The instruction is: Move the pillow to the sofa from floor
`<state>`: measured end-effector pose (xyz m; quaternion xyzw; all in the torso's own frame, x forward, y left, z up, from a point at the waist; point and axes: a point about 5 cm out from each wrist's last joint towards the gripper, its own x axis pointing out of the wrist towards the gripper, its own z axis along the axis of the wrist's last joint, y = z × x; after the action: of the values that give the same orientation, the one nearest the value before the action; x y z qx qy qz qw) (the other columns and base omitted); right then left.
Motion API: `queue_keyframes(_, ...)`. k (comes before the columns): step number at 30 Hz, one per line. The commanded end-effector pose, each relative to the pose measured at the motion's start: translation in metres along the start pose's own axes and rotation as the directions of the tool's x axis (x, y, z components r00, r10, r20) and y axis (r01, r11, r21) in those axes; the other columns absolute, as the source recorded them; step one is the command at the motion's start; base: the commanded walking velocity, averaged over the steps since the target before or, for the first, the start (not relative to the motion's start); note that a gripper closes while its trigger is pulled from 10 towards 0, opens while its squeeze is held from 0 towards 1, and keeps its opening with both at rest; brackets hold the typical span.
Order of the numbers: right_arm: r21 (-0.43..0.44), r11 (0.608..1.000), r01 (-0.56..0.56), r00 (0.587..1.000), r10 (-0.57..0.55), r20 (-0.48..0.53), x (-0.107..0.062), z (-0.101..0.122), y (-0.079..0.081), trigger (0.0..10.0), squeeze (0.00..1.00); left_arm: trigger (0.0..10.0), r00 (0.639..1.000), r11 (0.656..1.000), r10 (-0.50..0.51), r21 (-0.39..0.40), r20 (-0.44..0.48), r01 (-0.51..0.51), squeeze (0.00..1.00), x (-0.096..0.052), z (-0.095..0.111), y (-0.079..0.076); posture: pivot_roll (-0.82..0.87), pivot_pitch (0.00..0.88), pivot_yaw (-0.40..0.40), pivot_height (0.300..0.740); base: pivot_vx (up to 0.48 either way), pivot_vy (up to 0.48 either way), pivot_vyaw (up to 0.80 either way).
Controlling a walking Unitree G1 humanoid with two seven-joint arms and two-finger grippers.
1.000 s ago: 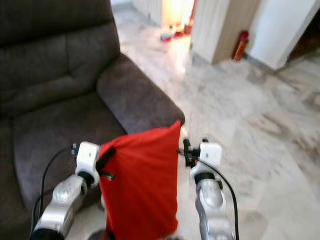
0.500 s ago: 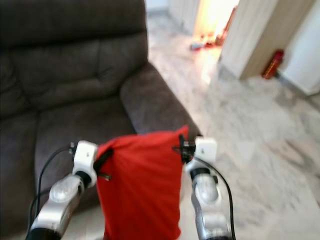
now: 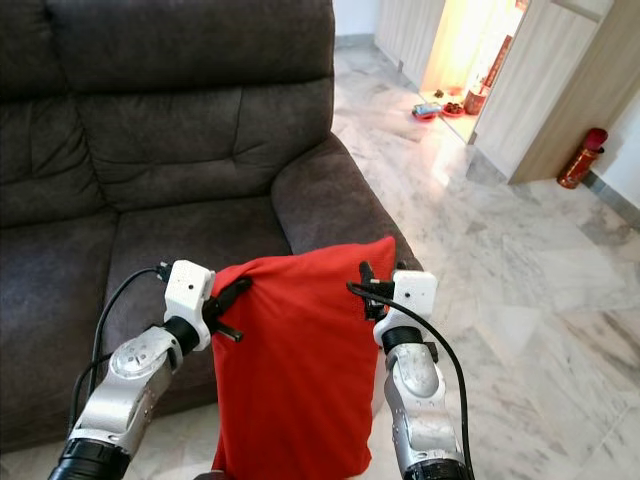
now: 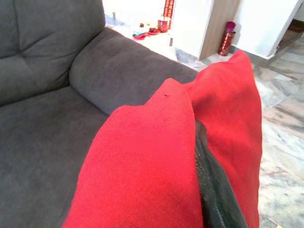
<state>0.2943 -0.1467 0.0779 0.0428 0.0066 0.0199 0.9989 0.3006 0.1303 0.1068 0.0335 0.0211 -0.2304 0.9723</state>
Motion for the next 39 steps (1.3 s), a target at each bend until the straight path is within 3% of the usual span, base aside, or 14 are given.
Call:
queue_keyframes(1, 0.008, 1.0, 0.014, 1.0, -0.014, -0.002, -0.0005, -0.0012, -0.0034, 10.0, 0.0, 10.0, 0.985, 0.997, 0.04, 0.052, 0.169, -0.05, 0.0, 0.0015, 0.0367, 0.0056, 0.05, 0.0, -0.055, 0.74, 0.0, 0.0, 0.0)
queue_keyframes(4, 0.009, 1.0, 0.014, 1.0, -0.014, -0.001, -0.0011, -0.0012, -0.0033, 10.0, 0.0, 10.0, 0.981, 0.996, 0.075, 0.034, 0.179, -0.083, 0.0, -0.0002, 0.0377, 0.0078, 0.05, 0.0, -0.056, 0.74, 0.0, 0.0, 0.0)
queue_keyframes(11, 0.003, 1.0, 0.019, 1.0, -0.019, -0.003, -0.0006, -0.0013, -0.0066, 10.0, 0.0, 10.0, 0.982, 0.998, 0.034, 0.043, 0.186, -0.043, 0.0, 0.0008, 0.0425, 0.0027, 0.05, 0.0, -0.058, 0.74, 0.0, 0.0, 0.0)
queue_keyframes(32, -0.007, 1.0, 0.006, 1.0, -0.006, -0.011, -0.0004, -0.0022, -0.006, 10.0, 0.0, 10.0, 0.982, 0.999, 0.027, 0.029, 0.186, -0.033, 0.0, 0.001, 0.0411, -0.0001, 0.05, 0.0, -0.066, 0.74, -0.299, 0.0, 0.0)
queue_keyframes(39, -0.007, 1.0, 0.004, 1.0, -0.005, -0.01, 0.0002, -0.0017, -0.0054, 10.0, 0.0, 10.0, 0.985, 0.999, 0.021, 0.034, 0.172, -0.027, 0.0, 0.0014, 0.0401, 0.0005, 0.05, 0.0, -0.067, 0.74, 0.0, 0.0, 0.0)
